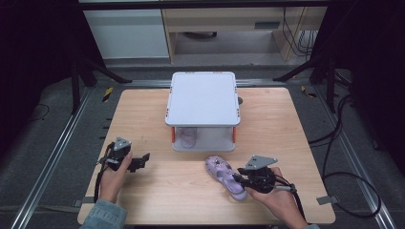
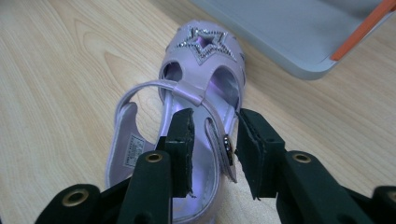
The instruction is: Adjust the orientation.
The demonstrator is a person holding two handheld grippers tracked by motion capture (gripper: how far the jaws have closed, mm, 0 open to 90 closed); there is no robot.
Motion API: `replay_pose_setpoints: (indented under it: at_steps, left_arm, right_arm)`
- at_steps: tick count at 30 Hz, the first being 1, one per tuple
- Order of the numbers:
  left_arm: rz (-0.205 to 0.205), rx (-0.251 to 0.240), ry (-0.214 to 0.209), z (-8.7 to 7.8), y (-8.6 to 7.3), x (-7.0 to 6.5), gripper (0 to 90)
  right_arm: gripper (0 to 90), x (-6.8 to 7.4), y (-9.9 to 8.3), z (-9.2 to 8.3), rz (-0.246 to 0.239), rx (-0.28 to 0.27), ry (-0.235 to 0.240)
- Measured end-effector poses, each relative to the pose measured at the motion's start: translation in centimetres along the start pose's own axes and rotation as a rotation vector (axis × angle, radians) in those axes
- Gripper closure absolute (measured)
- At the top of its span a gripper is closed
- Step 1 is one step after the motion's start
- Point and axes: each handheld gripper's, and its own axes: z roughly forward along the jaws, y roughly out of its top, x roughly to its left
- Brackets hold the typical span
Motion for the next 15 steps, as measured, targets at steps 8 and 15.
replay_pose_setpoints:
  at_steps: [8, 15]
  left_arm:
    - [0.024, -0.019, -0.041, -0.5, 0.7, -1.0, 10.5]
    - [0.000, -0.097, -0.103, -2.7, 3.3, -1.2, 11.1]
  right_arm:
    - [73.5, -0.2, -0.3, 1.3, -0.001, 0.028, 0.001]
    - [82.0, 0.0, 0.4, 0.8, 0.032, 0.018, -0.003]
